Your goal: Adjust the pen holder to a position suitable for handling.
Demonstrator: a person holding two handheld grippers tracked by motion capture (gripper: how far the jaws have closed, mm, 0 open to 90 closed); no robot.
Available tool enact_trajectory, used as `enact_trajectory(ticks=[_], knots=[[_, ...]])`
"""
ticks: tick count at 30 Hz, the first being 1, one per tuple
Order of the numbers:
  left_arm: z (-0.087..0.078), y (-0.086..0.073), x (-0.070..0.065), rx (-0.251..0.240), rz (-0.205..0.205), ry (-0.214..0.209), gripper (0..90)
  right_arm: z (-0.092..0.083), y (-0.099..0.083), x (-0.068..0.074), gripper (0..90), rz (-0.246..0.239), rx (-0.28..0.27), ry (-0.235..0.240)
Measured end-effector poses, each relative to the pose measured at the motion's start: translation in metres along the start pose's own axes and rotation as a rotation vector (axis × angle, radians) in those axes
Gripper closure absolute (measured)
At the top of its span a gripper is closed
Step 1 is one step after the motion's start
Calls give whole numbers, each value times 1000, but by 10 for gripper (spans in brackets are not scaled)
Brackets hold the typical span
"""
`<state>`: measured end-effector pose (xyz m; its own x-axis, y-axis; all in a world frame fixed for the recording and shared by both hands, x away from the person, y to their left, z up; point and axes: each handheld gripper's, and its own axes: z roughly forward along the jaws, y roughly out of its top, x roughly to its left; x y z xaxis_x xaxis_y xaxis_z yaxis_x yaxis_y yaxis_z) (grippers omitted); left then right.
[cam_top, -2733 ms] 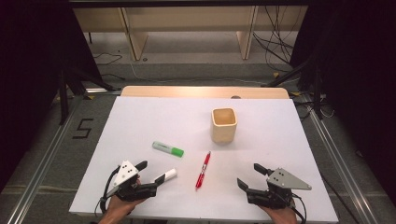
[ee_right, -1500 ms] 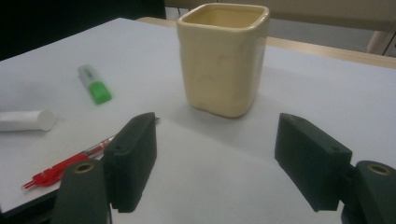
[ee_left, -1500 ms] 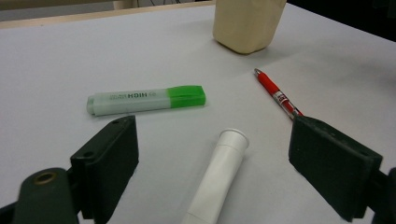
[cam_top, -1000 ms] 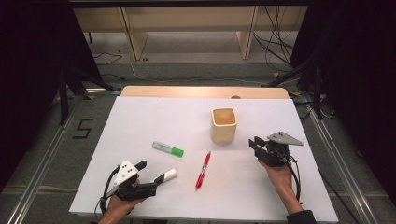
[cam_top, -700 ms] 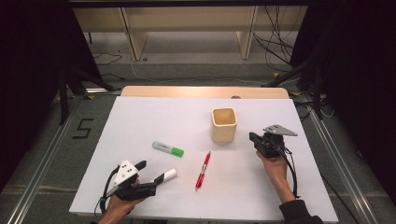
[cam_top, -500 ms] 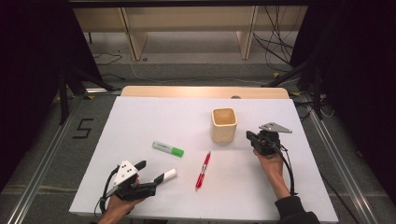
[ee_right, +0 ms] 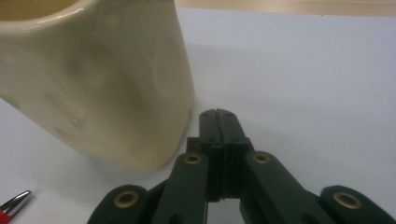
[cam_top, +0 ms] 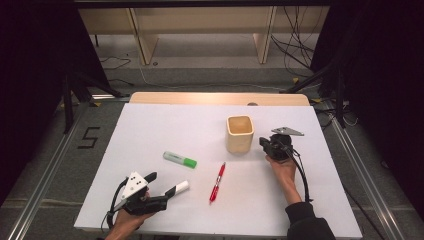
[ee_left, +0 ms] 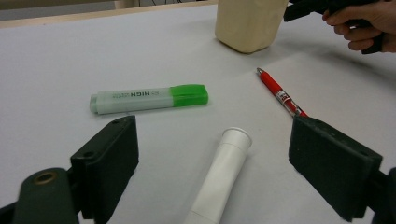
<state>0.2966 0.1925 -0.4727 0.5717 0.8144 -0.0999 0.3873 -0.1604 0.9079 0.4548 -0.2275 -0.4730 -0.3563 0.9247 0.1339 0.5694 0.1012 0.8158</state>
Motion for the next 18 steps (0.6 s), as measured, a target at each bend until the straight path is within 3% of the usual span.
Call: enact_trajectory(ticks=[18], knots=[[1,0,0,4,0,-1,156,14,8,13,900,-46,32,-9]])
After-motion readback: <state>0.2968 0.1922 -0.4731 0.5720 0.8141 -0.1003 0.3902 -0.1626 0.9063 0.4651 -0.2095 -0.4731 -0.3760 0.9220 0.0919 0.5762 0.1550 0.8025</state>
